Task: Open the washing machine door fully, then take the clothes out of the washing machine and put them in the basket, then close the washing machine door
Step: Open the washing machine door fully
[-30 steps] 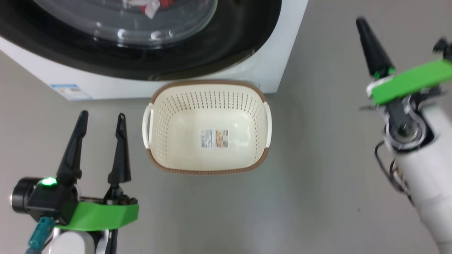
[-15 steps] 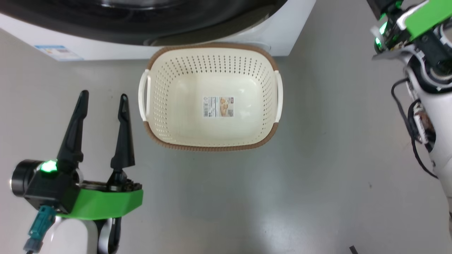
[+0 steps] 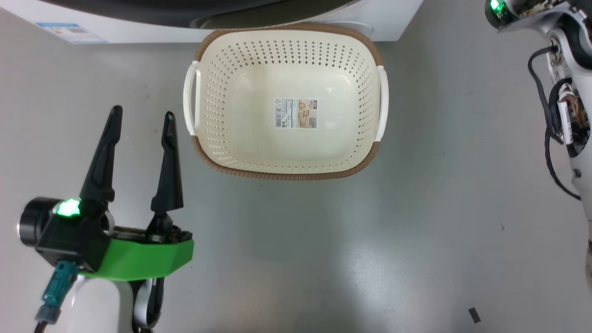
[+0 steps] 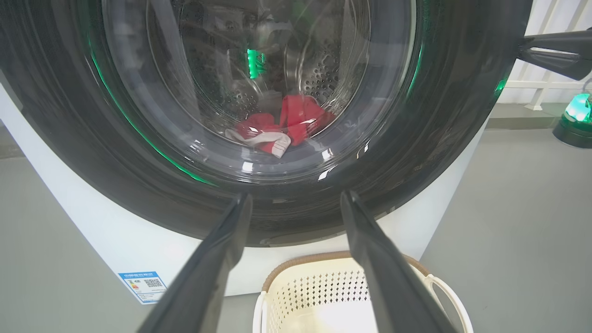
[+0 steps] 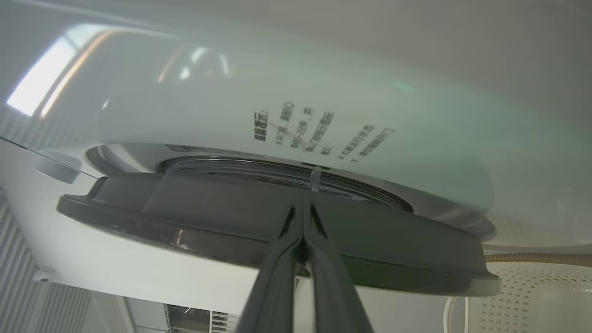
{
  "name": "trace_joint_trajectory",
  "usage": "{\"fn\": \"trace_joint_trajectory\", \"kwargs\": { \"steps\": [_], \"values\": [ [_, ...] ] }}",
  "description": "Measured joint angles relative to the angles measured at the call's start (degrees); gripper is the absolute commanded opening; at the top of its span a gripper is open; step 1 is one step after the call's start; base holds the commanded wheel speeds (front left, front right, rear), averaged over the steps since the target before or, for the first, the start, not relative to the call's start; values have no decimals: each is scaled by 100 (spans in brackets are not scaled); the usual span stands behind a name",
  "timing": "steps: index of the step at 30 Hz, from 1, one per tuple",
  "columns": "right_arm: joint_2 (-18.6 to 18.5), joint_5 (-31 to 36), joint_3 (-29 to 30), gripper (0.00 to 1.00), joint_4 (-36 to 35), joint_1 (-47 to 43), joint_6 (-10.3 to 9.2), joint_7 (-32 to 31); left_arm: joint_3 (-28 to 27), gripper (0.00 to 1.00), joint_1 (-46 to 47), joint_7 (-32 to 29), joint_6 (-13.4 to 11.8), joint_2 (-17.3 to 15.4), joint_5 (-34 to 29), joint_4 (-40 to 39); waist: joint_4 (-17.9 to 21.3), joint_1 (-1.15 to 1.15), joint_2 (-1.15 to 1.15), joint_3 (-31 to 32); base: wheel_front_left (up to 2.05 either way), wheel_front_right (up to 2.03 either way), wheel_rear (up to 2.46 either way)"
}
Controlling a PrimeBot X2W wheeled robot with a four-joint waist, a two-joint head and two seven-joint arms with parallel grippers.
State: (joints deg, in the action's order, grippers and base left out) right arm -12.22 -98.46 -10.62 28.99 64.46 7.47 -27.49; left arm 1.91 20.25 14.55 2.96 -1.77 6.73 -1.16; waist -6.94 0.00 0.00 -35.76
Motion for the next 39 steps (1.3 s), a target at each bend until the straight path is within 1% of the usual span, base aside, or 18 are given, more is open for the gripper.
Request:
{"fn": "trace_joint_trajectory", "kwargs": {
  "steps": [12, 18, 19, 27, 39],
  "values": [
    [-22, 285, 115, 0, 214, 515, 0, -369, 64, 100, 0, 0, 3, 2, -2, 66, -257, 0, 0, -106, 0, 0, 0],
    [-69, 285, 171, 0, 319, 601, -20, -813, 133, 100, -1, 0, -15, 3, -2, 86, -366, 0, 0, -92, 0, 0, 0],
    [-78, 285, 168, 0, 319, 601, -27, -894, 137, 100, -1, 0, -45, 3, -2, 88, -365, 0, 0, -83, 0, 0, 0],
    [-58, 335, 66, 0, 129, 539, -27, -1343, 101, 100, -7, 0, -48, 4, -11, 136, -269, 0, 0, 39, 0, 0, 0],
    [81, 420, 3, 0, -132, 81, -27, -1749, 65, 100, -8, 0, -46, 5, -18, 170, -24, 0, 0, 257, 0, 0, 0]
  ]
}}
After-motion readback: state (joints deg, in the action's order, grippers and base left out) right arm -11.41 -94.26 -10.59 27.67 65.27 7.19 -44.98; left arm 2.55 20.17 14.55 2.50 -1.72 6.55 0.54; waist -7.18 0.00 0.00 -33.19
